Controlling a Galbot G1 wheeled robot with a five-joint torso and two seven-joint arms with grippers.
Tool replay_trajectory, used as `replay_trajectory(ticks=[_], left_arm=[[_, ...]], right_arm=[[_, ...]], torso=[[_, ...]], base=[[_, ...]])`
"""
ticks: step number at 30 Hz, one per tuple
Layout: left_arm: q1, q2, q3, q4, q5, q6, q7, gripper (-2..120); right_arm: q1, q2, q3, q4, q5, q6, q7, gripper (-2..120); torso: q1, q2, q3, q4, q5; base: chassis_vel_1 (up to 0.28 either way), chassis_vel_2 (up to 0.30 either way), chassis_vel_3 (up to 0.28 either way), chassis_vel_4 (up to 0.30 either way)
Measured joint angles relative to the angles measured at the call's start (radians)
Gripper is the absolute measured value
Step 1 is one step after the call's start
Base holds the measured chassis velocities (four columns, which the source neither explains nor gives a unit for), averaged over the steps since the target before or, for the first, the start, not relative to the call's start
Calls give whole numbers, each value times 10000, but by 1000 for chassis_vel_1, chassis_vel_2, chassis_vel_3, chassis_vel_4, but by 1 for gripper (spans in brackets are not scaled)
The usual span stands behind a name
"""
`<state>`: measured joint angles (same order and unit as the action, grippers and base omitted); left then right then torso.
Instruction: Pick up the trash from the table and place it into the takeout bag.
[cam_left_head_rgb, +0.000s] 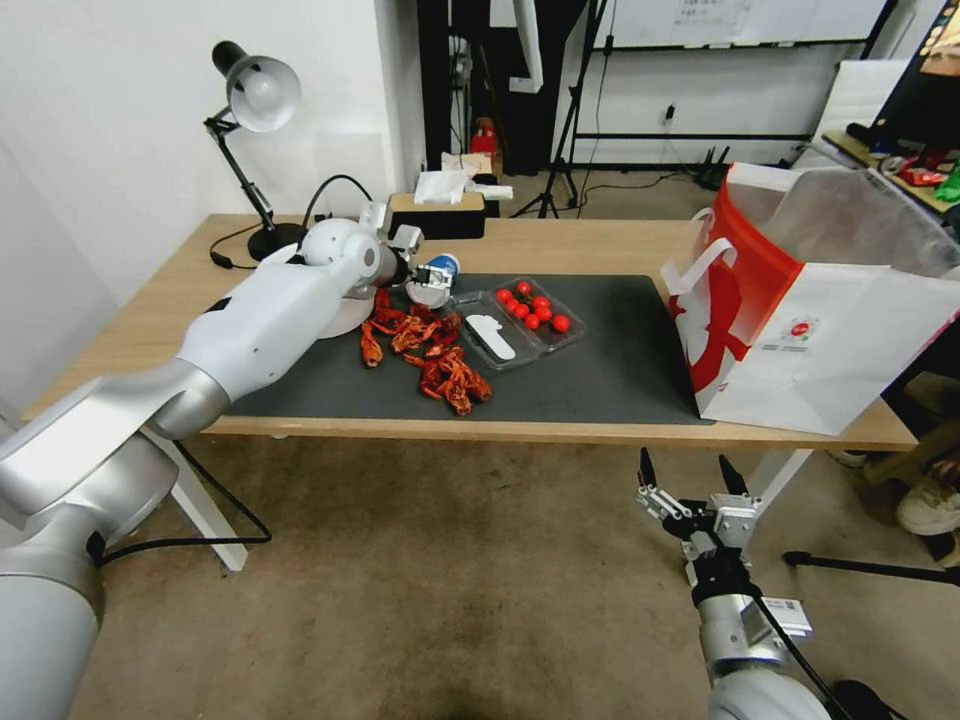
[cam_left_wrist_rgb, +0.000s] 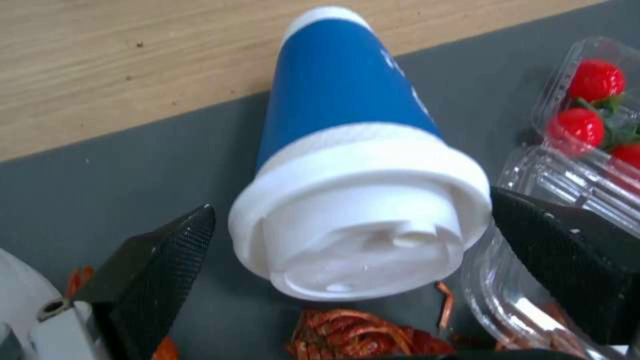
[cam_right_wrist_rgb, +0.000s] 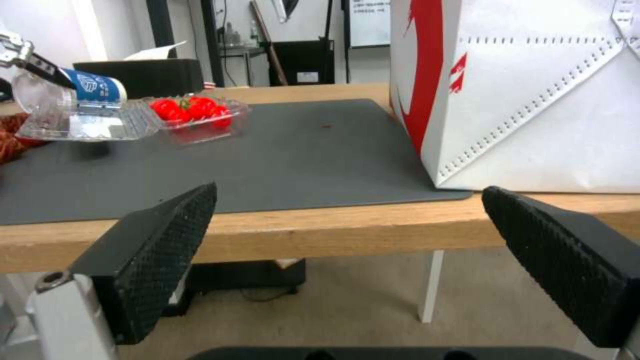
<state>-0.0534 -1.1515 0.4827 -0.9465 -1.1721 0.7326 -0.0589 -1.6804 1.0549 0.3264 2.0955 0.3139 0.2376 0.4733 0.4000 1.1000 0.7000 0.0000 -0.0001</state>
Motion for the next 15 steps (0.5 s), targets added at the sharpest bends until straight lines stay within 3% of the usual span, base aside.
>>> replay_trajectory(ticks=[6, 11, 15], left_arm=[[28, -18, -35, -19, -32, -52, -154, 97], [23, -44, -55, -19, -165, -85, -442, 80], [10, -29, -12, -67, -223, -83, -488, 75]], right_arm=[[-3, -12, 5, 45, -16, 0, 23, 100], [-6, -10, 5, 50, -26, 0, 31, 100], [3, -11, -4, 18, -28, 0, 31, 100]], torso=[[0, 0, 0, 0, 0], [-2, 1, -1, 0, 1], [-3, 0, -2, 1, 1]], base=[[0, 0, 0, 0], [0, 0, 0, 0], [0, 0, 0, 0]])
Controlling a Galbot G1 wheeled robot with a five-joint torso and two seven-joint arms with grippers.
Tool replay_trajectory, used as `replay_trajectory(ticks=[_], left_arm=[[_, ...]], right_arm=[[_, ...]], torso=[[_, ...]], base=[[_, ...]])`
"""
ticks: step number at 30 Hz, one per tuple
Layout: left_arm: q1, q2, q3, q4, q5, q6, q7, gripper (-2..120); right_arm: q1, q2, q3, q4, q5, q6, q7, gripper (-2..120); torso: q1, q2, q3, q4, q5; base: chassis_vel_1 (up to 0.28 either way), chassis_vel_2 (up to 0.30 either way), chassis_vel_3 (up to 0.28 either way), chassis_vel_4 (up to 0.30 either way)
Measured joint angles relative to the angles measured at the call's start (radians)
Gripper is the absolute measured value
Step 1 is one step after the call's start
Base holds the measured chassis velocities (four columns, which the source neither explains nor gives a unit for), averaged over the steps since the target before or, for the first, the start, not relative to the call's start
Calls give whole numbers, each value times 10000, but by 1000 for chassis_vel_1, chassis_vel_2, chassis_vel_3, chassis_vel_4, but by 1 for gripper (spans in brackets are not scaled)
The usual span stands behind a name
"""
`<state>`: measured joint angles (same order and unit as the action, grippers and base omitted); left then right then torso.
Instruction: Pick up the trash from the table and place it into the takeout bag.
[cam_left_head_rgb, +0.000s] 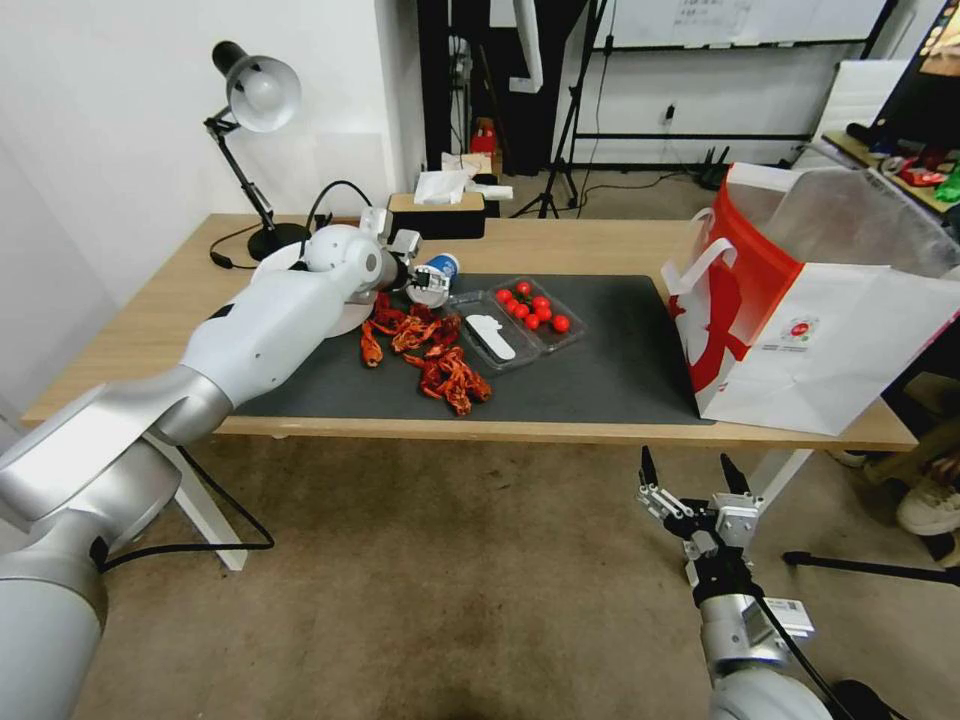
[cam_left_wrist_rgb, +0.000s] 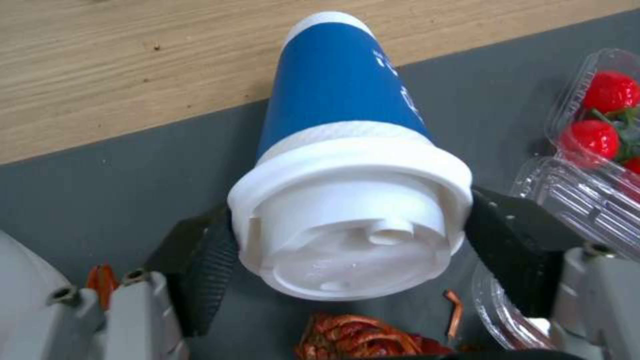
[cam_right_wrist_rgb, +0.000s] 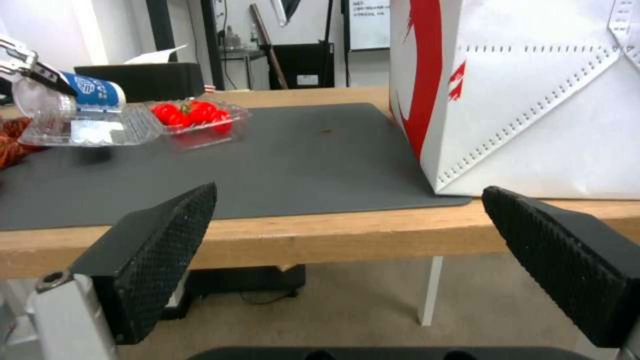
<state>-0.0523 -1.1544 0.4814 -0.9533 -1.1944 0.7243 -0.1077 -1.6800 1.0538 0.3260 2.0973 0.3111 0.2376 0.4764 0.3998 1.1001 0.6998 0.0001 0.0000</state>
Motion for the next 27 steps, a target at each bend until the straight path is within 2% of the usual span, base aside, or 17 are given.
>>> replay_trajectory(ticks=[2, 6, 12, 17, 18, 20, 21, 22, 23, 27], left_arm=[[-5, 30, 41, -80, -63, 9, -19, 68], [5, 38, 8, -180, -88, -33, -24, 66], [-74, 9, -430, -479, 17, -622, 245, 66], [-279, 58, -802, -1017, 85, -1352, 792, 65], [-382, 77, -850, -1156, 152, -1740, 1150, 65], [-692, 93, -724, -1305, 936, -3138, 2679, 65], [-692, 93, -724, -1305, 936, -3138, 2679, 65], [-871, 73, -574, -1316, 1524, -3987, 3560, 65], [-1018, 24, -449, -1407, 1808, -4389, 4046, 65], [-1187, -311, -214, -1808, 1673, -4781, 4386, 65]], right_arm=[[0, 31, -24, -35, -7, 0, 0, 100], [-3, 60, -37, -38, -9, 1, -2, 100], [1, 36, -24, 88, -7, 2, 0, 100], [1, 34, -22, 128, -3, 2, 4, 100], [1, 40, -22, 134, -3, 3, 5, 100], [-8, 49, -30, 193, -2, 2, 6, 100], [-8, 49, -30, 193, -2, 2, 6, 100], [-10, 56, -39, 223, -1, 3, 6, 100], [-8, 61, -46, 241, -1, 2, 7, 100], [-6, 93, -54, 288, -1, 2, 12, 100]], torso=[[0, 0, 0, 1, 0], [1, -1, 2, -3, -2], [2, -1, 2, -1, -3], [1, -1, 2, -2, -1], [1, -1, 1, -1, 0], [1, 0, 1, 0, 0], [1, 0, 1, 0, 0], [1, 0, 1, -1, 1], [1, -1, 2, -1, 1], [1, 0, 1, -3, 2]], base=[[0, 0, 0, 0], [0, 0, 0, 0], [0, 0, 0, 0], [0, 0, 0, 0], [0, 0, 0, 0], [0, 0, 0, 0], [0, 0, 0, 0], [0, 0, 0, 0], [0, 0, 0, 0], [0, 0, 0, 0]])
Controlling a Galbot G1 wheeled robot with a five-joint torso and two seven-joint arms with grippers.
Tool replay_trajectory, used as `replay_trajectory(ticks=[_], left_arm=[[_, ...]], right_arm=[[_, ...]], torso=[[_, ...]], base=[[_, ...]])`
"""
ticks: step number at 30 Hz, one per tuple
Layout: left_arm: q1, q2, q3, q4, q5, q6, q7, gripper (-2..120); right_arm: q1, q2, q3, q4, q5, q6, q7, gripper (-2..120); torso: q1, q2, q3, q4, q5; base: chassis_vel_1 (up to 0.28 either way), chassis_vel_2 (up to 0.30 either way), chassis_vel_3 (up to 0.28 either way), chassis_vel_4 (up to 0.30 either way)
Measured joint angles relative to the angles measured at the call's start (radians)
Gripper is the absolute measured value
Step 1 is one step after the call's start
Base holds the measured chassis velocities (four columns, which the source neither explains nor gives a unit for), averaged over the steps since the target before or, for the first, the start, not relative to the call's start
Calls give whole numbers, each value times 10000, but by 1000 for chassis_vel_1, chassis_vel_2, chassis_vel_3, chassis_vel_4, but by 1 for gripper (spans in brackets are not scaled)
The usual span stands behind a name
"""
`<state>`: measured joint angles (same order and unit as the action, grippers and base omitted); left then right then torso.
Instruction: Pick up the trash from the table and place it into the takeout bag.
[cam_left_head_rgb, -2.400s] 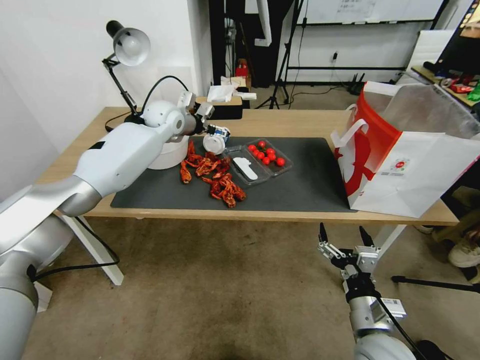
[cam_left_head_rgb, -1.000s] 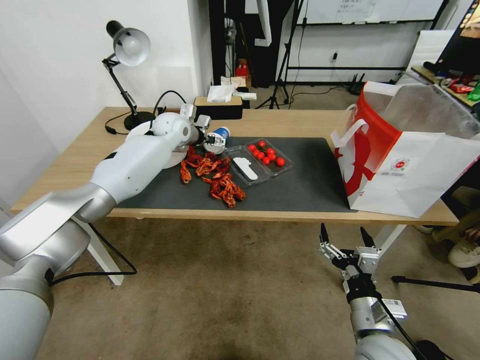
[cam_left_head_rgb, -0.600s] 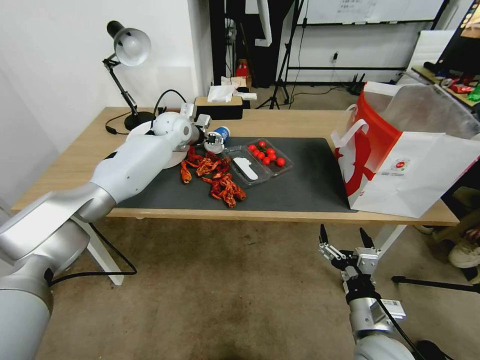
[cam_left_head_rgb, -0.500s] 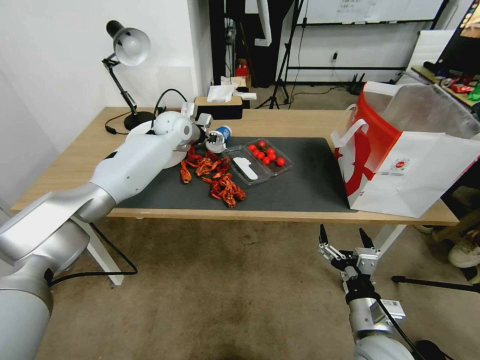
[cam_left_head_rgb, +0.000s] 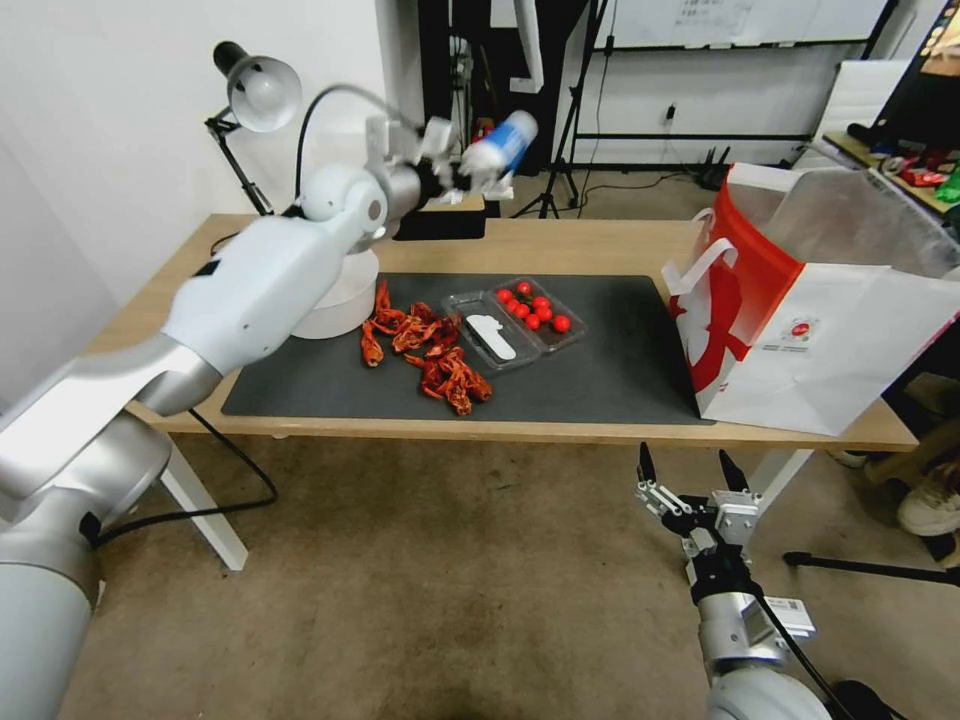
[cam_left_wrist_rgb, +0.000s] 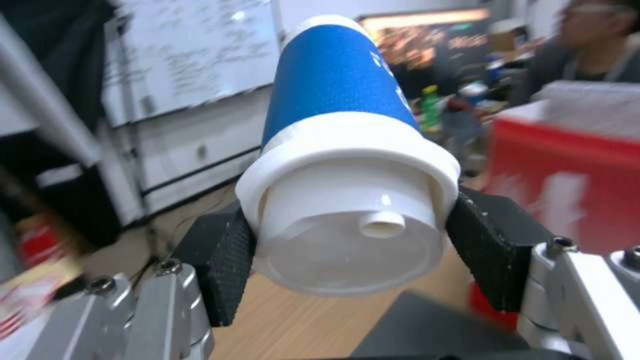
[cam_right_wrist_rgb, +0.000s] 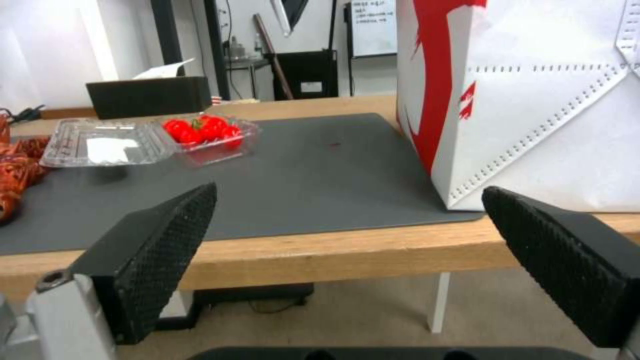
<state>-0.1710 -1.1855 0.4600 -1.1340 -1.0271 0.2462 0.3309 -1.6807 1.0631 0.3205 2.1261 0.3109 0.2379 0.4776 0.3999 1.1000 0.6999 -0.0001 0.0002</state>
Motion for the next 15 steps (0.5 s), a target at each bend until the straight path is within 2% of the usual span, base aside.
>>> replay_trajectory(ticks=[5, 9, 10, 12, 13, 15], left_arm=[[-105, -510, 219, -12, -32, -257, 269, 65], [-482, -1697, 543, 566, 112, -509, 888, 64], [-482, -1697, 543, 566, 112, -509, 888, 64], [-648, -2328, 736, 790, 264, -521, 1012, 64], [-648, -2328, 736, 790, 264, -521, 1012, 64], [-772, -2826, 908, 974, 337, -510, 1072, 64]], right_arm=[[-80, 6, 47, 71, -2, 0, 10, 100], [-197, 3, 137, 172, -33, -11, 32, 100], [-197, 3, 137, 172, -33, -11, 32, 100], [-203, 2, 141, 218, -55, -32, 43, 100], [-203, 2, 141, 218, -55, -32, 43, 100], [-199, 46, 117, 221, -120, -50, 48, 100]], torso=[[0, -1, 1, 4, -2], [2, -1, 1, -1, 0], [2, -1, 1, -1, 0], [3, -1, 1, -3, 2], [3, -1, 1, -3, 2], [2, -1, 0, -3, 3]], base=[[0, 0, 0, 0], [0, 0, 0, 0], [0, 0, 0, 0], [0, 0, 0, 0], [0, 0, 0, 0], [0, 0, 0, 0]])
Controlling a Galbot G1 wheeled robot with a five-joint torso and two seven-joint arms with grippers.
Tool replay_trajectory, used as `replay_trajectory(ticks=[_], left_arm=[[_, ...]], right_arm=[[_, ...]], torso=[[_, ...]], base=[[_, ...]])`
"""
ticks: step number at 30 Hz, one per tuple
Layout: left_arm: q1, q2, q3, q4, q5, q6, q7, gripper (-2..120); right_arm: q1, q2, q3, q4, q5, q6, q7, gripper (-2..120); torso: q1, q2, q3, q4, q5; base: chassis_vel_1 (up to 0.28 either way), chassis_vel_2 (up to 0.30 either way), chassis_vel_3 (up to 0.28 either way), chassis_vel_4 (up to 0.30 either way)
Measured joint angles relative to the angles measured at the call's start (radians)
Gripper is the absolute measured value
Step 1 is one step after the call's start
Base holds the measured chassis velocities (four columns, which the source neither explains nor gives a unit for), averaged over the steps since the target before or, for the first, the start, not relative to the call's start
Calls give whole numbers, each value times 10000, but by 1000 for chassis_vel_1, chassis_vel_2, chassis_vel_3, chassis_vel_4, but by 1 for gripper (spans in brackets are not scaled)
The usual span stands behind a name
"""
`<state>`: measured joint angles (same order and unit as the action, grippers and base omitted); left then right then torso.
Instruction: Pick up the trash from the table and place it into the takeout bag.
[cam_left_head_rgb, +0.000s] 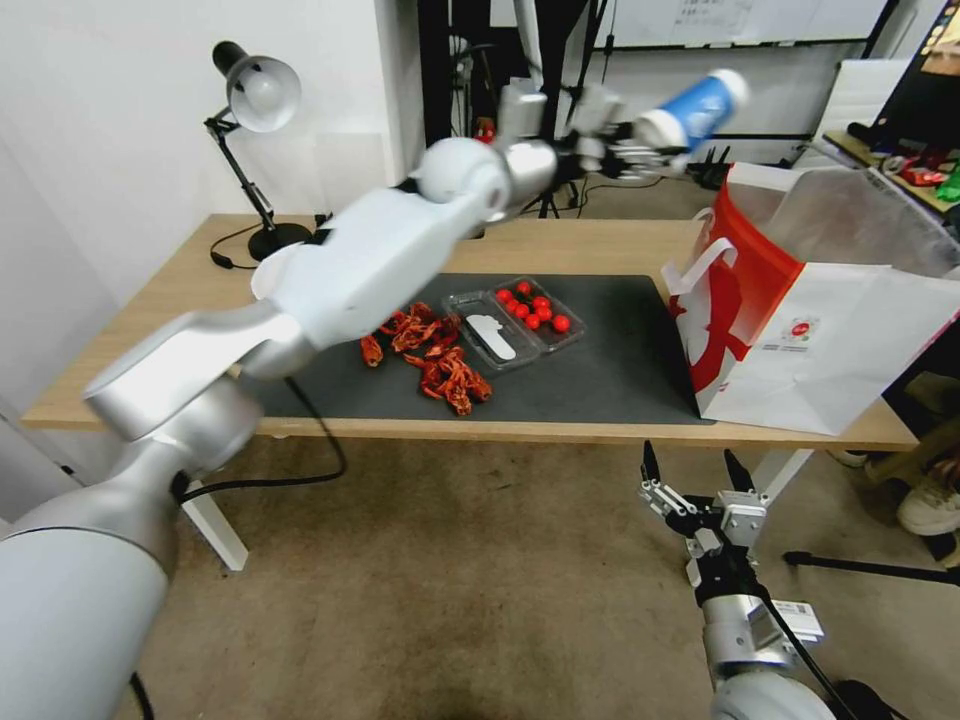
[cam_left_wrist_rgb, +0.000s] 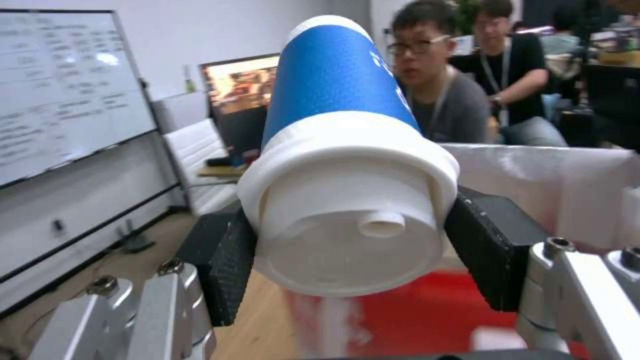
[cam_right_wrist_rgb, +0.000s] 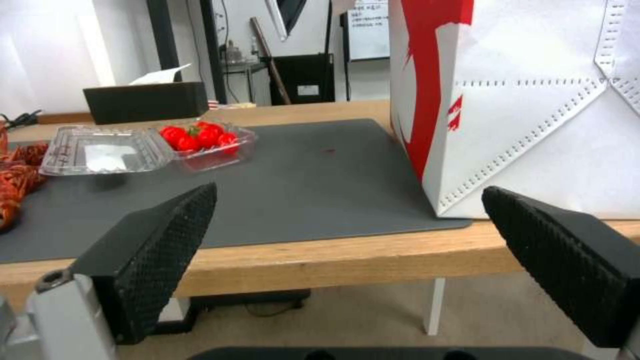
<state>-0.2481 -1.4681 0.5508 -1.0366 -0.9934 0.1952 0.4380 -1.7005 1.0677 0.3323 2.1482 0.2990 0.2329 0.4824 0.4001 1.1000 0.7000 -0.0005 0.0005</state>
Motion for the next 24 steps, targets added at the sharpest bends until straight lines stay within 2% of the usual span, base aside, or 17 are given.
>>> replay_trajectory(ticks=[3, 19, 20, 24], left_arm=[[-112, -359, 174, 177, 36, 25, 22, 64], [-866, -1275, 1001, 484, 62, 339, -12, 64], [-924, -1399, 1396, 462, 233, 406, -30, 64], [-925, -1416, 1720, 345, 283, 412, -186, 64]], right_arm=[[-22, 58, -19, 0, -81, -12, 6, 100], [-36, 45, -21, -134, -88, -13, 4, 100], [-35, 53, -20, -134, -78, -11, 4, 100], [-104, 79, 38, -118, -72, 21, 5, 100]], torso=[[0, 0, 0, 4, -3], [0, 0, 0, 5, -4], [0, 0, 0, 3, -3], [0, 0, 0, 6, -5]], base=[[0, 0, 0, 0], [0, 0, 0, 0], [0, 0, 0, 0], [0, 0, 0, 0]])
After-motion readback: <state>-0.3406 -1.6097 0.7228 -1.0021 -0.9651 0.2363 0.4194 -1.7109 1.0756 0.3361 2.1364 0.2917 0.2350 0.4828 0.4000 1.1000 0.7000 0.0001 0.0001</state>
